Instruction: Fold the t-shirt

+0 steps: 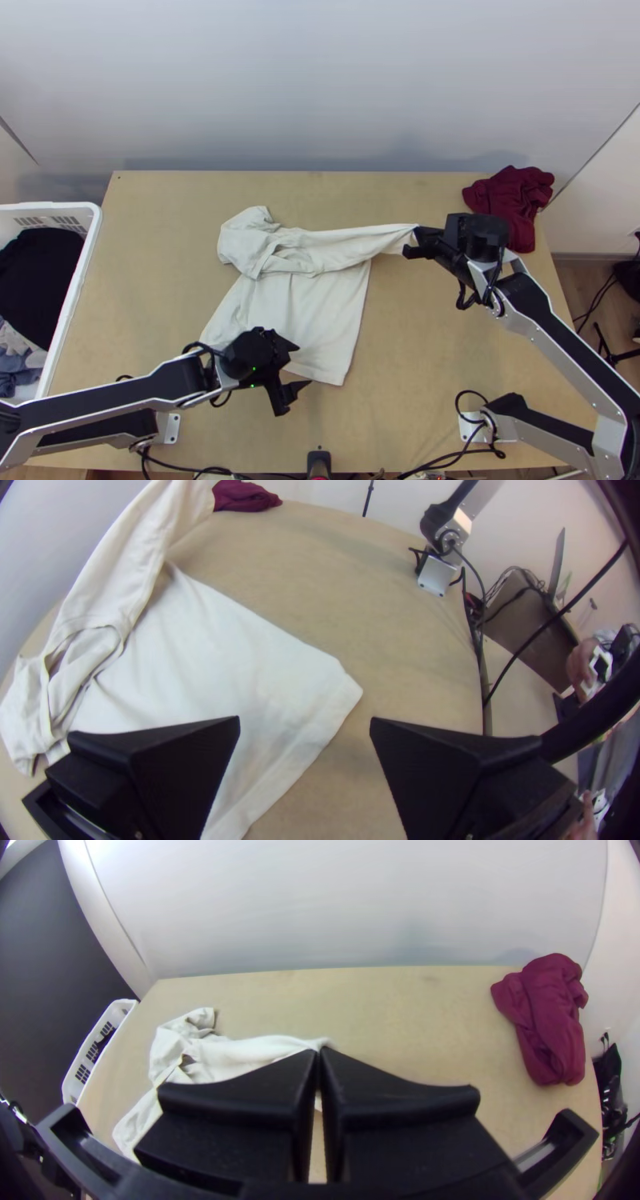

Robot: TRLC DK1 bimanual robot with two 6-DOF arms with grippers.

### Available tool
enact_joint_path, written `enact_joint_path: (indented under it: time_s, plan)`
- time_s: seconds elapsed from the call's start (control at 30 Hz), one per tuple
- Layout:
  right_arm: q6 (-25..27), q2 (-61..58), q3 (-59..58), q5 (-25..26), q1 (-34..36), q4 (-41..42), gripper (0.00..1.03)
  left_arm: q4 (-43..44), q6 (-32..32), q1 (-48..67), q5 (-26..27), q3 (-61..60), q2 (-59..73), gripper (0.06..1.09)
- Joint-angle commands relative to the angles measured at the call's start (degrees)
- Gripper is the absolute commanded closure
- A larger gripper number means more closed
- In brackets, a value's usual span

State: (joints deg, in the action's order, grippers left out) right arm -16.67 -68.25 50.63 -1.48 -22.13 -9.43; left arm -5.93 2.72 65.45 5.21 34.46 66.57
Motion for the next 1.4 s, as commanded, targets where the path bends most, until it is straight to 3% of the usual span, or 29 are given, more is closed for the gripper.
enact_joint_path:
  time_s: [0.0,0.3,0.47,0.63,1.1,1.17,1.27,1.37]
  plan:
    - [-0.3,1.1,0.2,0.7,0.6,-2.1,1.00,5.8,-5.3,3.3,-3.4,-3.1,2.4,0.14]
    - [-0.8,1.4,0.2,0.7,1.5,-3.3,1.00,6.3,-9.4,5.7,-3.4,-4.0,7.4,0.14]
    - [-0.9,1.3,0.2,0.7,1.5,-3.3,1.00,13.1,-11.9,6.4,-9.9,-3.2,12.7,0.14]
    - [-1.0,1.3,0.3,0.7,1.7,-3.7,1.00,17.5,-11.9,7.4,-12.0,-1.3,15.6,0.14]
    - [-0.9,1.2,0.6,0.7,1.7,-3.8,1.00,15.0,-15.4,8.1,-12.3,-0.7,19.6,0.14]
    - [-0.9,0.9,0.9,0.8,1.7,-3.8,1.00,14.0,-15.6,8.6,-12.2,-0.6,19.8,0.27]
    - [-0.8,0.6,1.1,0.7,1.7,-3.8,1.00,13.2,-16.3,9.0,-11.0,-0.4,20.3,0.63]
    - [-0.9,0.5,1.4,0.8,1.7,-3.8,1.00,13.8,-15.7,8.8,-11.0,0.1,20.7,0.86]
